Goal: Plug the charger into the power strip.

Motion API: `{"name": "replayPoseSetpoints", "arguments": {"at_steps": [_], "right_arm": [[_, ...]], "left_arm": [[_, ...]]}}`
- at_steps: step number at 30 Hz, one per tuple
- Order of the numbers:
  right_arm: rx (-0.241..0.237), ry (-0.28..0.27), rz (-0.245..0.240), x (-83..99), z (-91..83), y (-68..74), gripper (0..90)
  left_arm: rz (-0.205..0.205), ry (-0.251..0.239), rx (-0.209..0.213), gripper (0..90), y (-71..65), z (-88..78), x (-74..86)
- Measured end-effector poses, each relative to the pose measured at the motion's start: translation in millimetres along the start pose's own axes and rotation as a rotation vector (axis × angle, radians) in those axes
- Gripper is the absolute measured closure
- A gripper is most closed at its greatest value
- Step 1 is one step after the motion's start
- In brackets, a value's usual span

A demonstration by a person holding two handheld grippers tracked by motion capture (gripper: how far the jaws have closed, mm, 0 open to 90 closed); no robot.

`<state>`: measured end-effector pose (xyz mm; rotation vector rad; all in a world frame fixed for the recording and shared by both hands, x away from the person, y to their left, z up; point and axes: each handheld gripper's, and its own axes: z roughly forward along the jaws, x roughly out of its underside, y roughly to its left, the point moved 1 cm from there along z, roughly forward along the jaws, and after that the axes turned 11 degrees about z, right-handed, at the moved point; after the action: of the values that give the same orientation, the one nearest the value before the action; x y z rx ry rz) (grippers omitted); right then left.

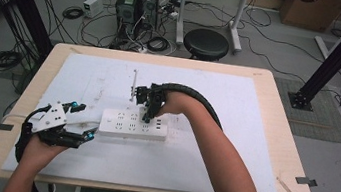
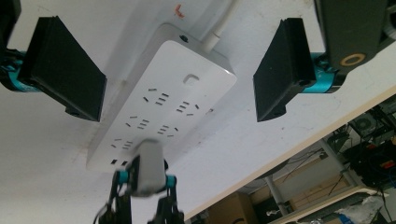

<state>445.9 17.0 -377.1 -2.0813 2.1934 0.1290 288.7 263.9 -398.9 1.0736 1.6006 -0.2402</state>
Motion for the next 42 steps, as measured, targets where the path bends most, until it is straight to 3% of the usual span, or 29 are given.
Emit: {"name": "replayPoseSetpoints", "arguments": {"at_steps": [2,6,8,13,23,25,28,35,42], "right_arm": [[-0.013,0.003,0.017,-0.5,0.4,-2.6,63.5],[0.011,0.041,0.03,-5.3,4.1,1.1,63.6],[-0.002,0.015,0.023,-2.7,5.1,-1.9,63.6],[0.007,0.023,0.045,-1.7,4.6,0.7,63.5],[-0.001,-0.01,0.034,0.8,3.8,-1.2,60.0],[0.004,-0.065,0.077,3.3,-1.2,-1.8,42.6],[0.001,-0.175,0.129,13.5,-18.8,-3.7,36.9],[0.031,-0.391,0.253,55.8,-52.2,0.4,30.3],[0.051,-0.589,0.389,107.7,-69.1,7.3,25.4]], "left_arm": [[0.001,-0.001,-0.001,17.4,0.4,0.8,-0.2],[0.011,0.0,-0.005,17.4,4.9,2.8,-5.4],[0.015,-0.01,-0.008,17.3,5.3,1.9,-8.6],[0.014,-0.007,-0.007,17.3,5.4,2.2,-8.0],[0.007,-0.004,-0.006,17.3,4.3,2.8,-6.7],[0.008,-0.008,-0.004,17.3,4.7,2.1,-8.2],[0.008,-0.011,-0.003,17.4,5.9,1.5,-11.3],[0.016,-0.021,0.01,17.3,11.0,4.8,-20.8],[0.007,-0.052,0.042,17.3,16.1,13.6,-25.8]]}}
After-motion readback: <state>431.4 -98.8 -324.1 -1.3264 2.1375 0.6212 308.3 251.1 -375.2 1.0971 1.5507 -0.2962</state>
